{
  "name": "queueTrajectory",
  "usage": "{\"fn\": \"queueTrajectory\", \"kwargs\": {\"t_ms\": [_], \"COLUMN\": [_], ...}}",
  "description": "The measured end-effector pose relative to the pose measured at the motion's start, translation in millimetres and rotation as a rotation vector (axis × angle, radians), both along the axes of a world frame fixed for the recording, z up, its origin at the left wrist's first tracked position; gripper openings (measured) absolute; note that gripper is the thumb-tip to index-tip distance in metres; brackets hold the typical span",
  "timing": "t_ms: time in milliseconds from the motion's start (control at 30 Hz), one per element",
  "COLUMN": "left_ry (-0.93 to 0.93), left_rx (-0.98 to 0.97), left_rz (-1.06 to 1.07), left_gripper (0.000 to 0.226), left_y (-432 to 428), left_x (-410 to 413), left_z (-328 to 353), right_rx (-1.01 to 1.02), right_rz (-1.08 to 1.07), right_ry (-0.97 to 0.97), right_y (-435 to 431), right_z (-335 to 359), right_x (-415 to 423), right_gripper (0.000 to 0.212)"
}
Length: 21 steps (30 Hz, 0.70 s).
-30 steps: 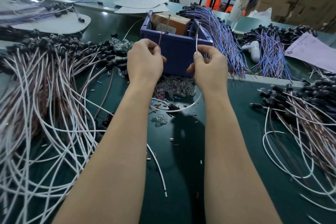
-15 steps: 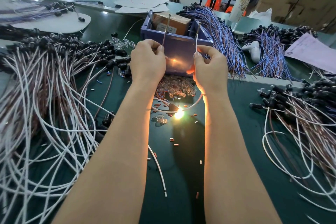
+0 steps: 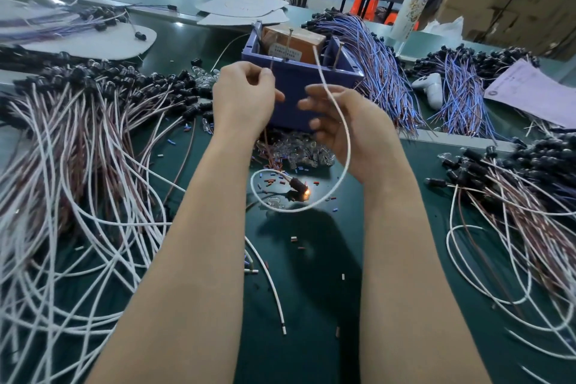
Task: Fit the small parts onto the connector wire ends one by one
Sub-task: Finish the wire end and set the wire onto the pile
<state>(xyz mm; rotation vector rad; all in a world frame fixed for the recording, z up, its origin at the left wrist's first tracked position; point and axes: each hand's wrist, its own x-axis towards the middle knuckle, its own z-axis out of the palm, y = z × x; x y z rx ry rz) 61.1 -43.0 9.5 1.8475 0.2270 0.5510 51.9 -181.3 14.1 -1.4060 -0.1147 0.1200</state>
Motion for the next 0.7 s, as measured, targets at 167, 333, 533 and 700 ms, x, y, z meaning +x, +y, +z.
{"fn": "queueTrajectory", "kwargs": {"t_ms": [167, 333, 533, 700], "left_ry": [0.064, 0.08, -0.199, -0.133], "left_rx": [0.027, 0.052, 0.548, 0.416], "left_rz": [0.02, 0.11, -0.238, -0.702], "left_gripper": [0.019, 0.024, 0.039, 0.026], "left_y": [7.5, 5.2, -19.4, -74.8], "left_x": [-5.6, -18.9, -48.3, -69.8], "left_z": [-4.3, -0.2, 53.0, 94.4], "right_rx": [-1.129, -1.276, -0.43, 0.218], "right_rz": [0.225, 0.247, -0.09, -0.538], "right_ry": [-0.126, -0.041, -0.292, -0.396], "right_y": [-4.0, 2.0, -27.6, -68.5], "right_z": [-4.5, -17.3, 29.0, 83.7], "right_x": [-17.5, -35.6, -52.1, -67.7], "right_gripper": [0.009, 0.02, 0.01, 0.007]}}
